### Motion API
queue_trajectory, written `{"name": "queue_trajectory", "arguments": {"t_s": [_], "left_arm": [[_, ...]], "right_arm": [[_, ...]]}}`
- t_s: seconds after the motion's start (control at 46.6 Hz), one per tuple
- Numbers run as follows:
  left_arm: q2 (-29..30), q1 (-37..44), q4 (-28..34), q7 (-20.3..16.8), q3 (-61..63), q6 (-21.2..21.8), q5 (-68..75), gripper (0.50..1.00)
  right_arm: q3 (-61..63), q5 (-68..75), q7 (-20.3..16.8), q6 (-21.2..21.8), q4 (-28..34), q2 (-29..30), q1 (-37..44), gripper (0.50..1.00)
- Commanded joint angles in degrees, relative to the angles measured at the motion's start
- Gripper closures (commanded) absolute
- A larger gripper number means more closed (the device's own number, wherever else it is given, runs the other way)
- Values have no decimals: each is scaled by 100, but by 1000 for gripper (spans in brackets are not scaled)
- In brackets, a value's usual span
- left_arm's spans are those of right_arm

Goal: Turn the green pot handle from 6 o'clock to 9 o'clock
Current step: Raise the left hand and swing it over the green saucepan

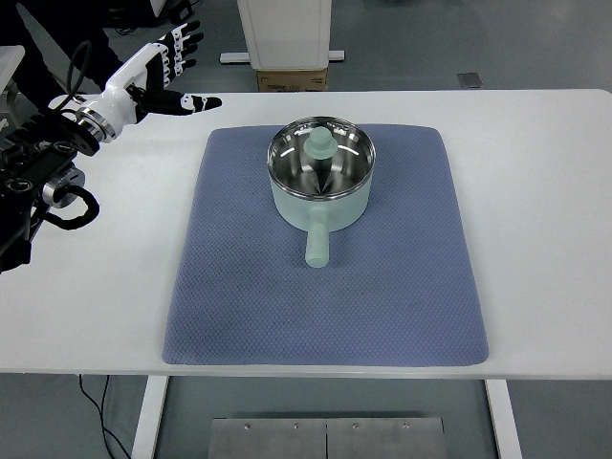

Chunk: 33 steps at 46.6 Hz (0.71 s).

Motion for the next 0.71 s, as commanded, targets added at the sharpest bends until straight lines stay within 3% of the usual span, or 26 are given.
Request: {"name": "queue_trajectory", "arguments": {"t_s": [0.0,0.301,0.687], "left_arm": [[26,-63,-81,-1,-5,14,388,500],[457,-423,-1250,-1,4,40,880,500],[527,-661,-2067,-10,-5,49,2401,500]], "right_arm": [[0,0,0,-1,0,0,-1,500],[0,0,0,-1,0,0,-1,500],[0,0,0,-1,0,0,-1,500]]}}
